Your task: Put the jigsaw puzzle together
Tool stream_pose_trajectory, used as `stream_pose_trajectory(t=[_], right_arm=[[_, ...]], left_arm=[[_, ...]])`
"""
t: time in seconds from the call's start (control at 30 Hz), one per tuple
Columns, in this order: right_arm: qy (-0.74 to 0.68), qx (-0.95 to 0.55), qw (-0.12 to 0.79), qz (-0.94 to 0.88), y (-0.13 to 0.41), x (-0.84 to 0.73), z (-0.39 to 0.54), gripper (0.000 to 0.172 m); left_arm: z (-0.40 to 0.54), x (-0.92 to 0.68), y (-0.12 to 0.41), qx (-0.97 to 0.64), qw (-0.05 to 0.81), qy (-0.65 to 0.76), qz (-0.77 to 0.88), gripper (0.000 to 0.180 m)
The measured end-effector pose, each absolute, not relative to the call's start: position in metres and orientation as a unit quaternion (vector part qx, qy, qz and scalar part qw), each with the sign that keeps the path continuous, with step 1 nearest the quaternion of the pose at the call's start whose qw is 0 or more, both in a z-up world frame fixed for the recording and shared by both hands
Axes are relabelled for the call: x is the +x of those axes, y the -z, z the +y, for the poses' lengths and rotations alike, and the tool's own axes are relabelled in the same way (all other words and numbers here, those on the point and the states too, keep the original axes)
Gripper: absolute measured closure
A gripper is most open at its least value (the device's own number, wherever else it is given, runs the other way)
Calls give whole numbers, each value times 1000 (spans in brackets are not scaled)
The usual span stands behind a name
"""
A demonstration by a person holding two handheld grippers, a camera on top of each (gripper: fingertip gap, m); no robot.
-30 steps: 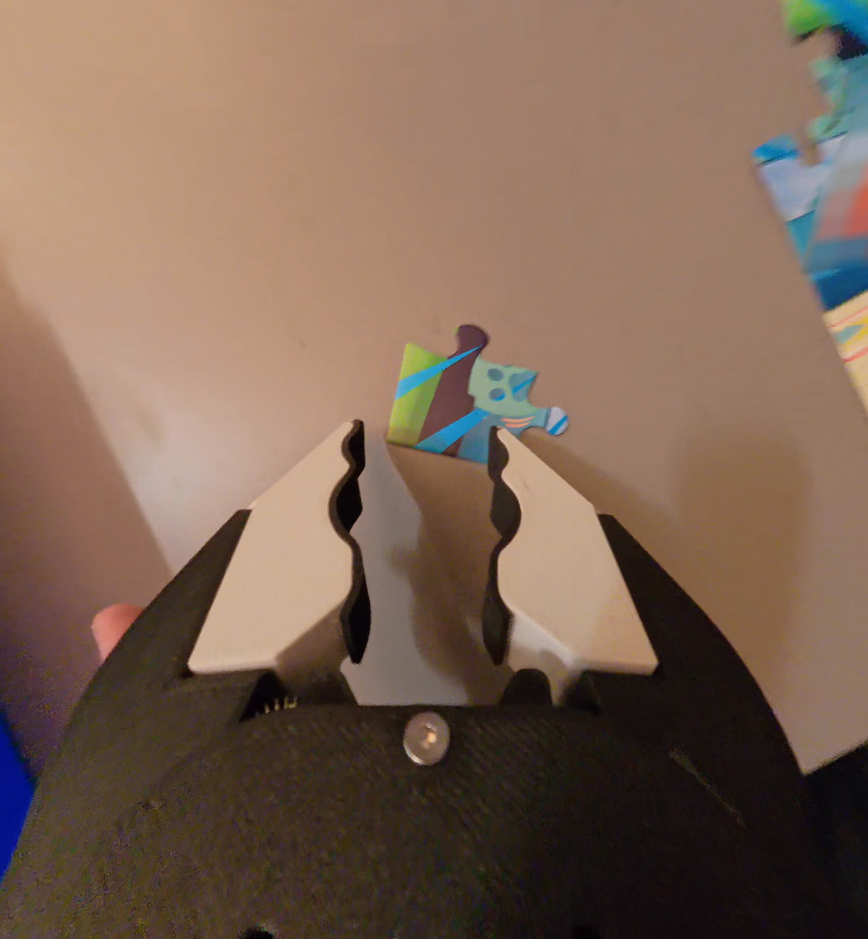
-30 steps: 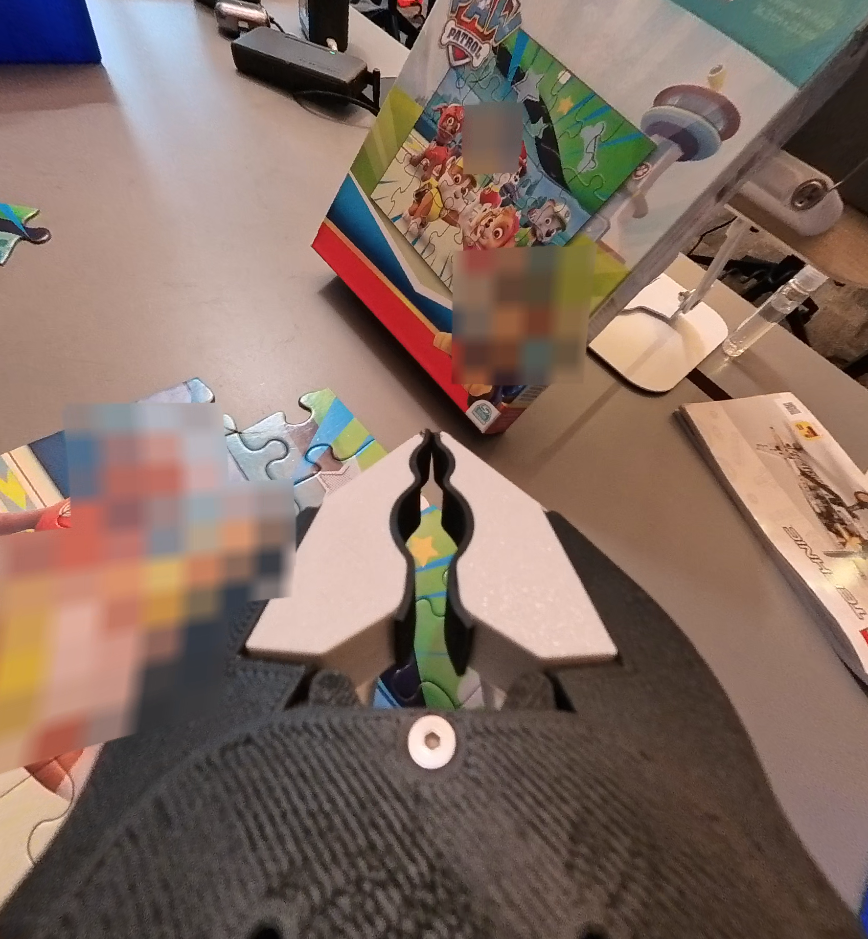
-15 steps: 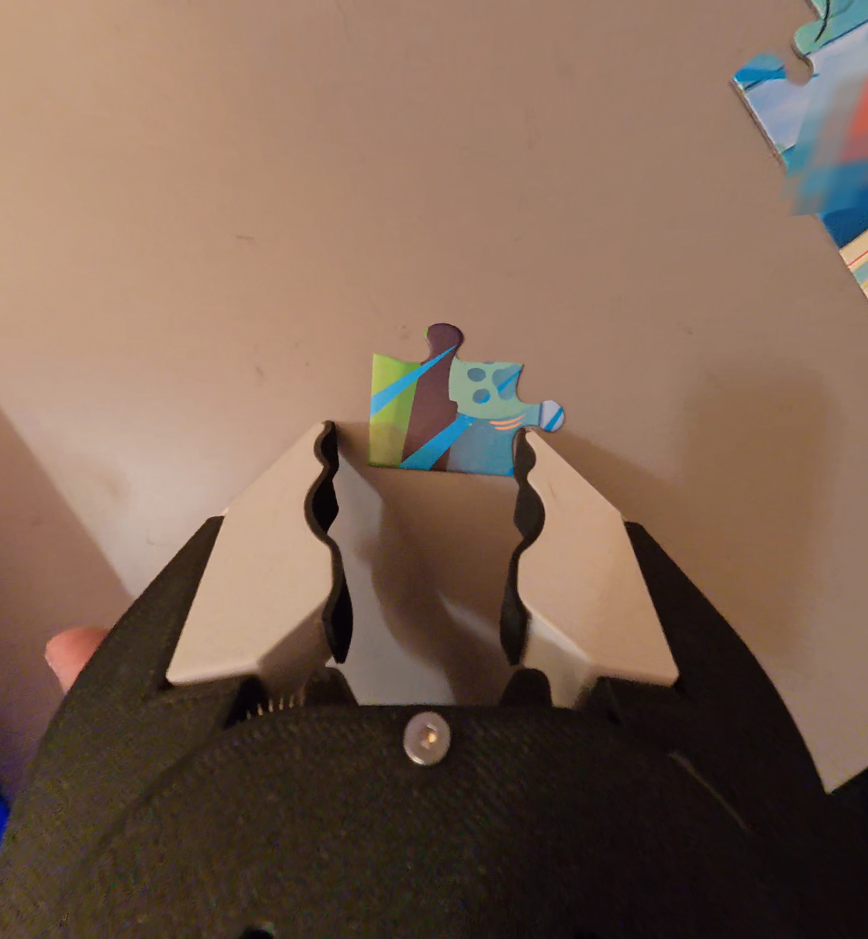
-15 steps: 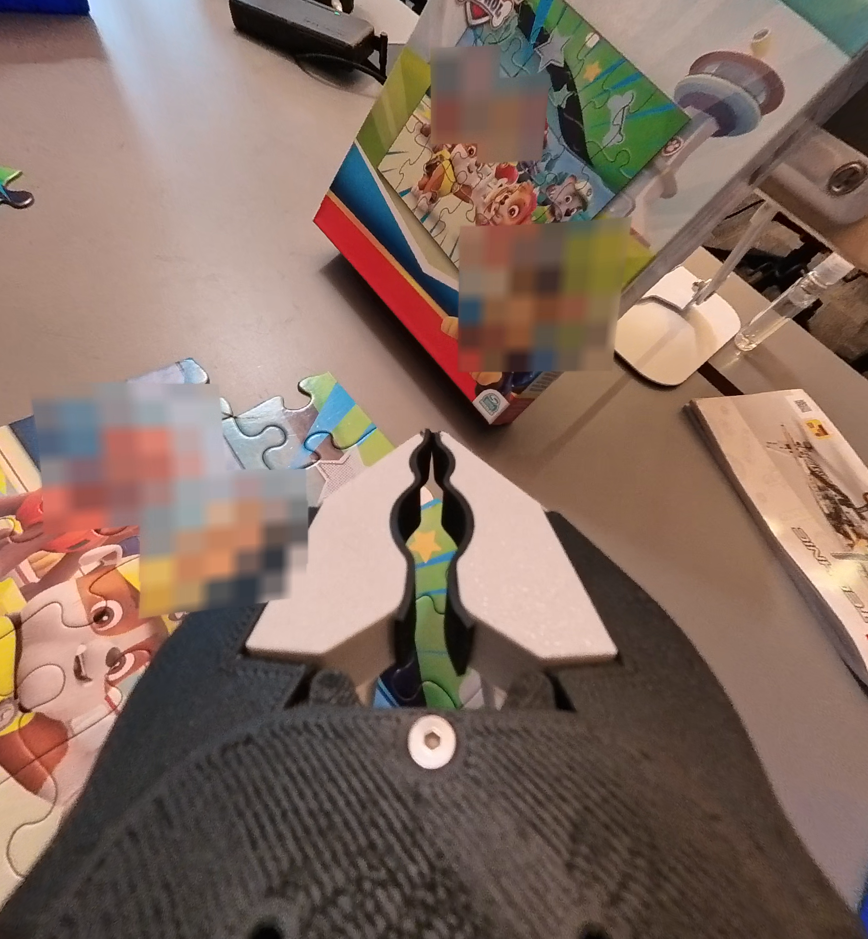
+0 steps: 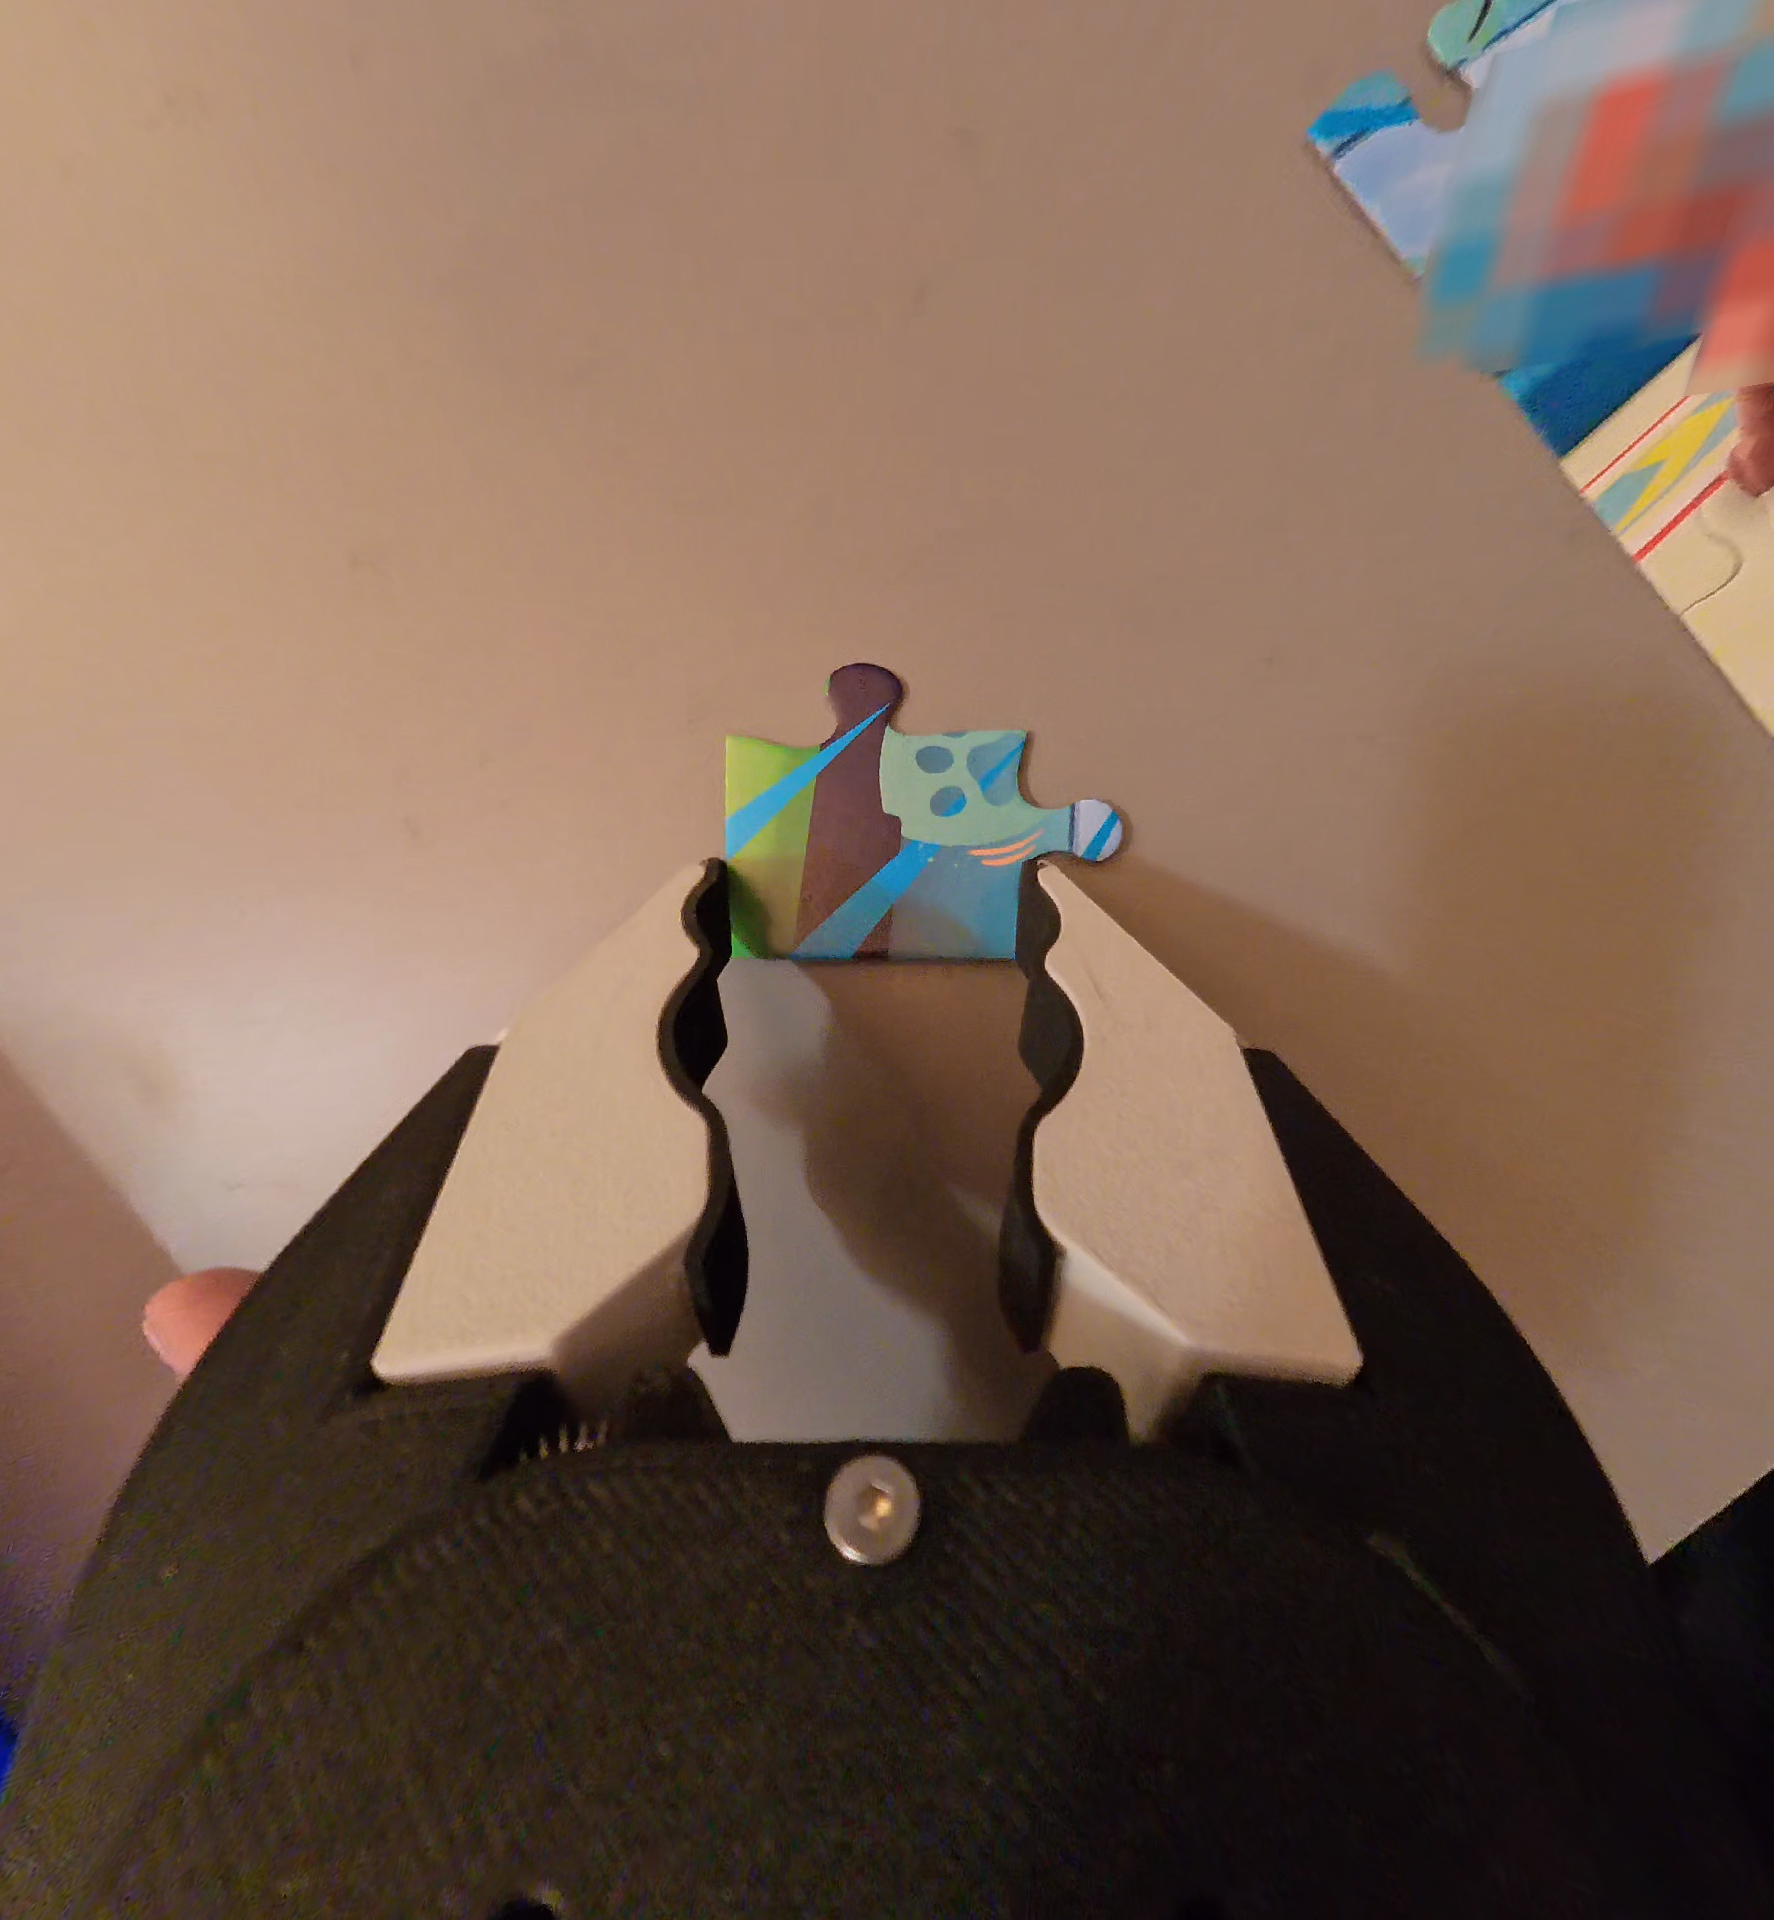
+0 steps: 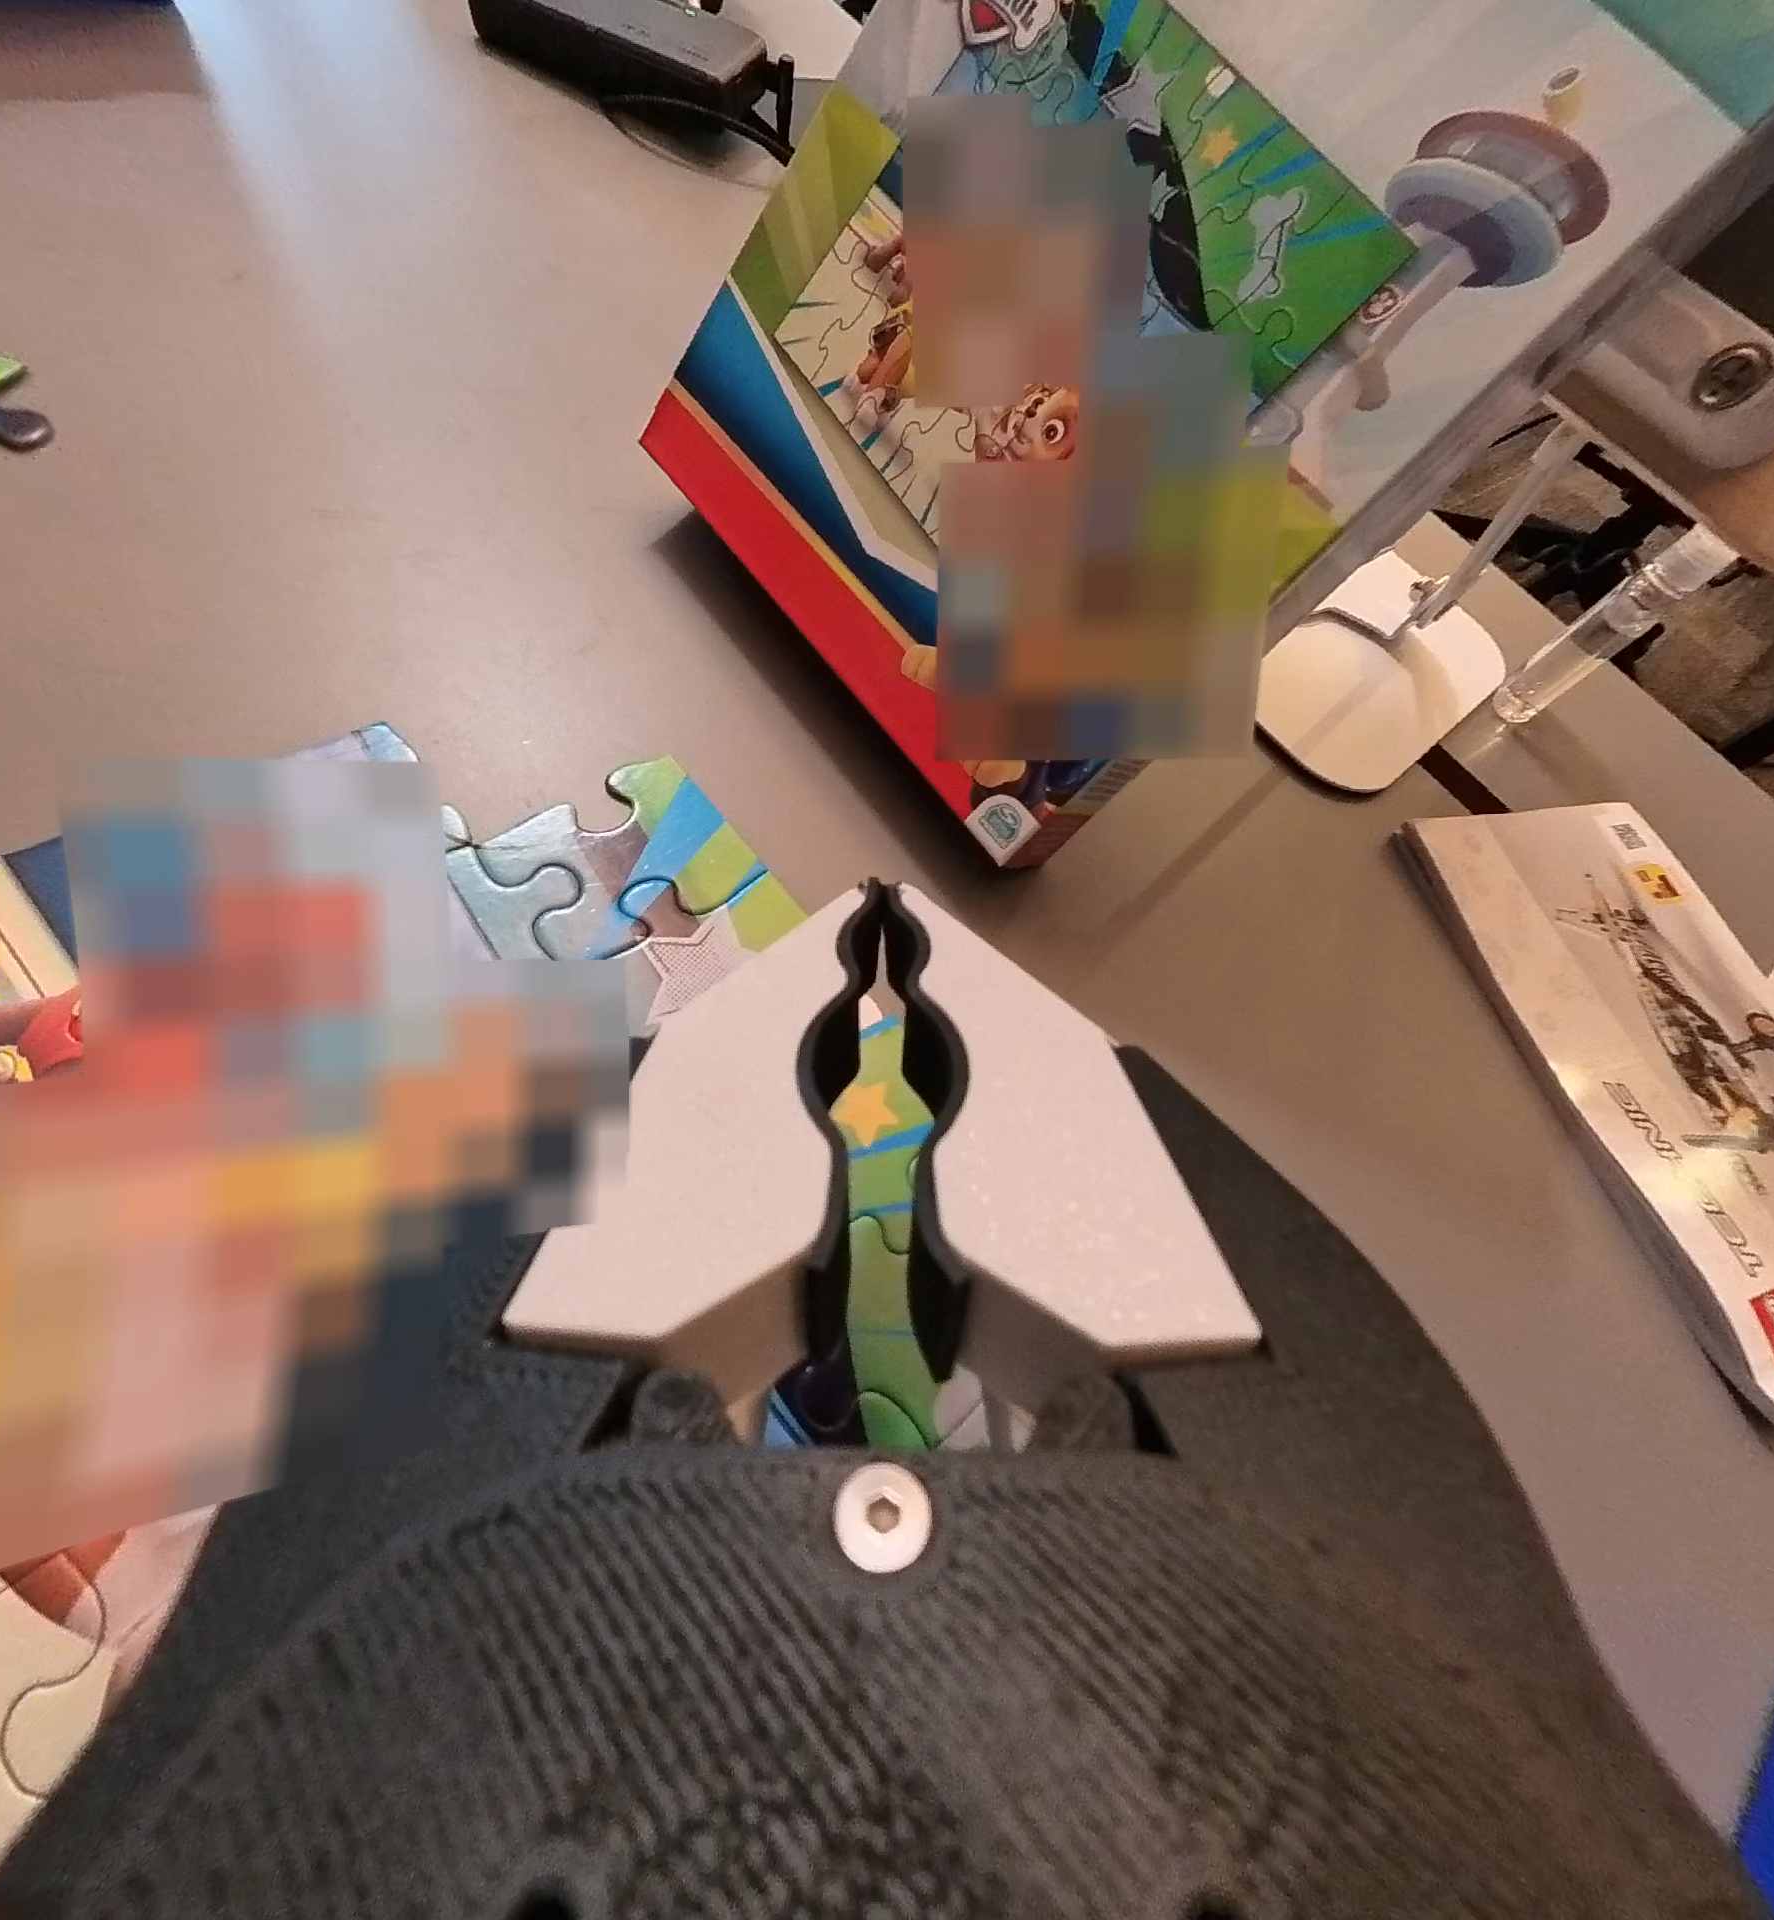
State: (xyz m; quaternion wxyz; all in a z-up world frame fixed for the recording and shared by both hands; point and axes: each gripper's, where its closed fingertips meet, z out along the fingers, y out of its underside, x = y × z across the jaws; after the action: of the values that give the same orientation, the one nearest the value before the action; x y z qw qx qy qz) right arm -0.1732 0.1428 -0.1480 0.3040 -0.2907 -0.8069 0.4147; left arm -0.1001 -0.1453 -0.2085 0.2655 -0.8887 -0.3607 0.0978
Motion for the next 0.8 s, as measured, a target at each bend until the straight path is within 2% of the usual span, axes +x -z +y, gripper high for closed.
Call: stream_pose_trajectory(t=[0.23, 0.43, 0.6, 0.8], right_arm=[[-412, -288, 307, -808, 148, -173, 143, 172], [-409, -288, 314, -807, 145, -173, 145, 172], [-405, -287, 322, -806, 143, -173, 148, 172], [-399, -287, 322, -809, 146, -174, 149, 172]], left_arm=[[-110, -111, 181, -893, 307, -102, -312, 126], [-43, -129, 164, -921, 331, -81, -190, 126], [13, -144, 178, -945, 320, -48, -46, 126], [37, -158, 199, -953, 302, 7, 13, 126]])
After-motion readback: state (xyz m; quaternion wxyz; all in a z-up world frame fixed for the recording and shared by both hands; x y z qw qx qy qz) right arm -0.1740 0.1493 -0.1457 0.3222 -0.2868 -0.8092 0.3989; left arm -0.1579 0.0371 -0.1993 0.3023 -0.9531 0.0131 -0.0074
